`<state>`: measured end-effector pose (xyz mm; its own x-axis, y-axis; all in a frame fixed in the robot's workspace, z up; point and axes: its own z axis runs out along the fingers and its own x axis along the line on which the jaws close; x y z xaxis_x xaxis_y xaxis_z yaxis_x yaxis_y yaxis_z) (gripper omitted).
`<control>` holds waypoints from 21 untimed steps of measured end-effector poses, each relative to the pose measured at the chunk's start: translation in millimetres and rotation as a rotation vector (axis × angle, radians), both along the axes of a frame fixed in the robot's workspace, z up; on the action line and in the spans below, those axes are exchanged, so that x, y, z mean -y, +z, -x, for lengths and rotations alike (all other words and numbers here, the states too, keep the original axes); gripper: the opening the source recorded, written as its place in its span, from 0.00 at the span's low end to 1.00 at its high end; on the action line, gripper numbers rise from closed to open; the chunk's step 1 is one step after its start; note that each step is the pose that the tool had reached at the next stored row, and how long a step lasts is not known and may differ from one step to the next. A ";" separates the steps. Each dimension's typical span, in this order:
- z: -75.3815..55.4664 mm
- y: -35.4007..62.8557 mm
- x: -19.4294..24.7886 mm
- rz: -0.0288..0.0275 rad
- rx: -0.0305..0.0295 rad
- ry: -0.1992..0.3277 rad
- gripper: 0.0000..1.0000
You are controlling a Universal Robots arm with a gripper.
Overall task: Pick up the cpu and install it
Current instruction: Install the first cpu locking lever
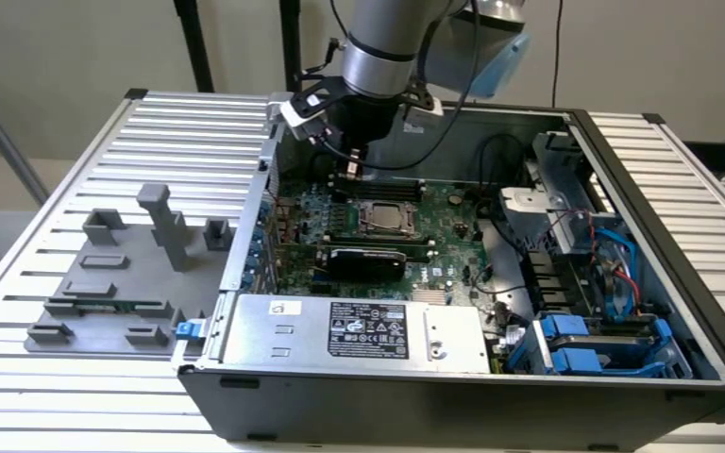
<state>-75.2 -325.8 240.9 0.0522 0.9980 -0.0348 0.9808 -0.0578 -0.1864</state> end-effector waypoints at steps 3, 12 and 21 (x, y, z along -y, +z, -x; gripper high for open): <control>0.3 0.0 0.0 -0.0001 0.0000 -0.039 0.11; 0.3 -0.1 0.0 -0.0001 0.0001 -0.189 0.11; 0.3 -0.2 0.0 0.0003 0.0001 -0.340 0.11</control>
